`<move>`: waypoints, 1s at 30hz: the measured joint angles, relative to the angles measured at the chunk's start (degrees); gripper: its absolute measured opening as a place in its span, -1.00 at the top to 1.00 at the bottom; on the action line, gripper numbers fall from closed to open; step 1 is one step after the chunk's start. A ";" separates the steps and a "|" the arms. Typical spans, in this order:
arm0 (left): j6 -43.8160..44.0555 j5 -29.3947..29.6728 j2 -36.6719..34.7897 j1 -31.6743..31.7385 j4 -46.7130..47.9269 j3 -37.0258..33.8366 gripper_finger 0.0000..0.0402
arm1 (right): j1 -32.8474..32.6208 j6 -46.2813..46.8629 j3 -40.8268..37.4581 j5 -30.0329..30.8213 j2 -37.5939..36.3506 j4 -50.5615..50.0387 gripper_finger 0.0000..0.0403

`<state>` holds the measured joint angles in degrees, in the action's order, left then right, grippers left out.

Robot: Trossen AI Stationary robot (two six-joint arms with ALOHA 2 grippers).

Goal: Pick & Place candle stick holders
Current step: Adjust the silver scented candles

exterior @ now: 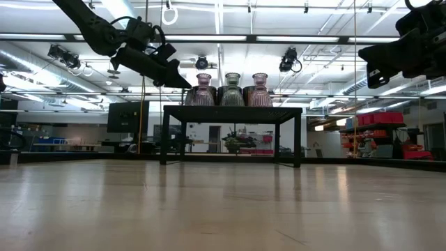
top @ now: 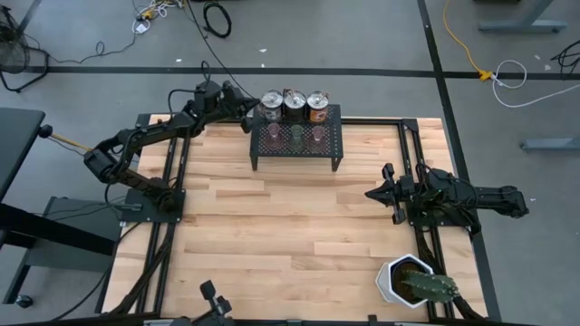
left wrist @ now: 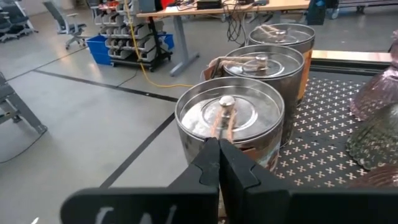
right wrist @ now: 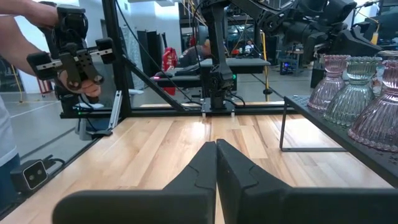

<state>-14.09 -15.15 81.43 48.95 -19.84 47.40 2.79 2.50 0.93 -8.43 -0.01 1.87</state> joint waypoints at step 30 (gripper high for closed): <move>3.71 7.19 1.91 -0.02 0.46 0.00 1.00 | 0.00 -0.01 0.00 0.01 0.00 0.00 0.96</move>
<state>-10.38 -7.95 83.34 48.93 -19.38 47.40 2.79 2.49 0.93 -8.43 -0.01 1.87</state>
